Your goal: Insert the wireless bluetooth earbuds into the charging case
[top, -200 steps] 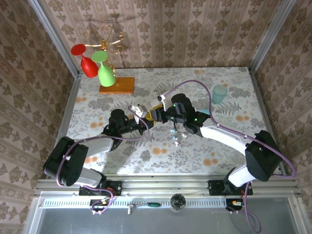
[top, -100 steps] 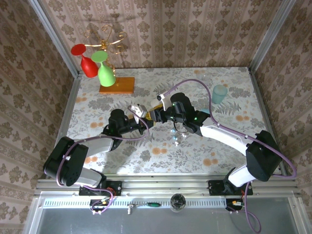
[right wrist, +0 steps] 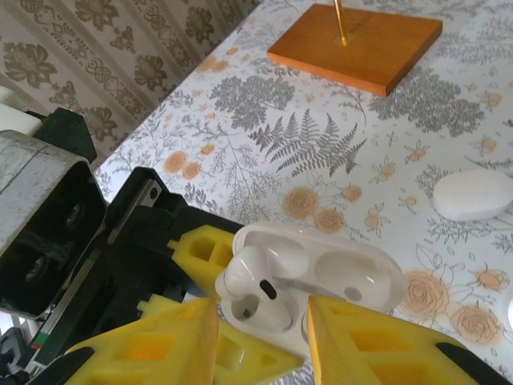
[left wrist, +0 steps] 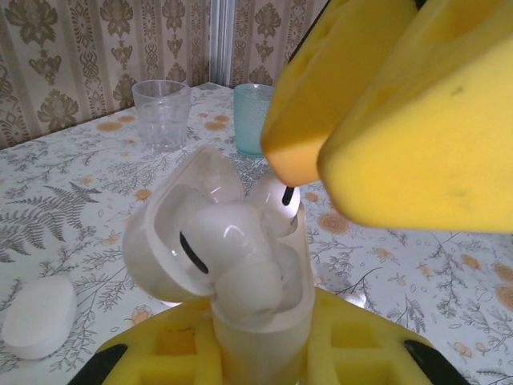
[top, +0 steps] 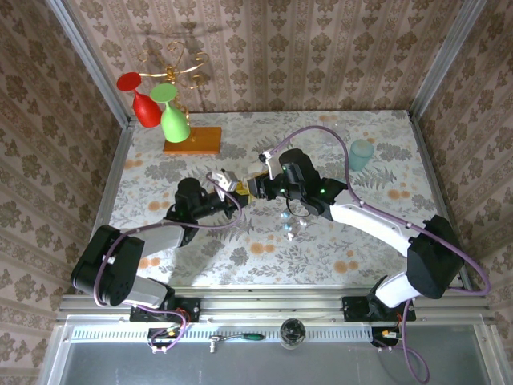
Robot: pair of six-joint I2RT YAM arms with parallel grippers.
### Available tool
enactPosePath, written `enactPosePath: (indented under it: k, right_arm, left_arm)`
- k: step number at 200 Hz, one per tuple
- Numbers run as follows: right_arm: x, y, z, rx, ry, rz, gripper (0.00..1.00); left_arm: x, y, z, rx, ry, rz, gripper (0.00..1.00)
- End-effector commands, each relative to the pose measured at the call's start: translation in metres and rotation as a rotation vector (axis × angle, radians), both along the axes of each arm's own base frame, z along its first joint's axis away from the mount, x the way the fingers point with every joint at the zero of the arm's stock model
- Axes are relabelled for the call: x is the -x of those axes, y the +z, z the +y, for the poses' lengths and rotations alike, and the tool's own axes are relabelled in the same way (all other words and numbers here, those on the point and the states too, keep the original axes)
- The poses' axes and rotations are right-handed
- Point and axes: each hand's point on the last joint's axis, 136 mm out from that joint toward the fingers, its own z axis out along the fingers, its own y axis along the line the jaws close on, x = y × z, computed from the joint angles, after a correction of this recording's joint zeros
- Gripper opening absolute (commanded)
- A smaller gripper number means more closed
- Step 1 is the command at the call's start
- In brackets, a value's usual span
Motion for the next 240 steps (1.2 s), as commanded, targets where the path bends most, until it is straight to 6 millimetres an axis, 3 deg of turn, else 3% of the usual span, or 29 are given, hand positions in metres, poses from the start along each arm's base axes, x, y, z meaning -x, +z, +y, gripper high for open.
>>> enactPosePath:
  k: [1, 49, 194, 240]
  right_arm:
    - [0.004, 0.011, -0.002, -0.010, -0.016, 0.047, 0.36]
    - [0.005, 0.008, 0.002, 0.002, -0.009, 0.110, 0.35]
    - [0.009, -0.027, 0.006, 0.130, 0.038, 0.240, 0.35]
    - [0.010, -0.028, 0.010, 0.124, 0.054, 0.255, 0.35]
  left_arm:
    - [0.004, -0.003, 0.000, -0.028, -0.038, -0.056, 0.00]
    - [0.011, -0.017, 0.000, -0.088, -0.083, -0.060, 0.00]
    - [0.019, -0.019, -0.002, -0.114, -0.139, -0.039, 0.00]
    - [0.019, -0.019, -0.003, -0.114, -0.142, -0.038, 0.00]
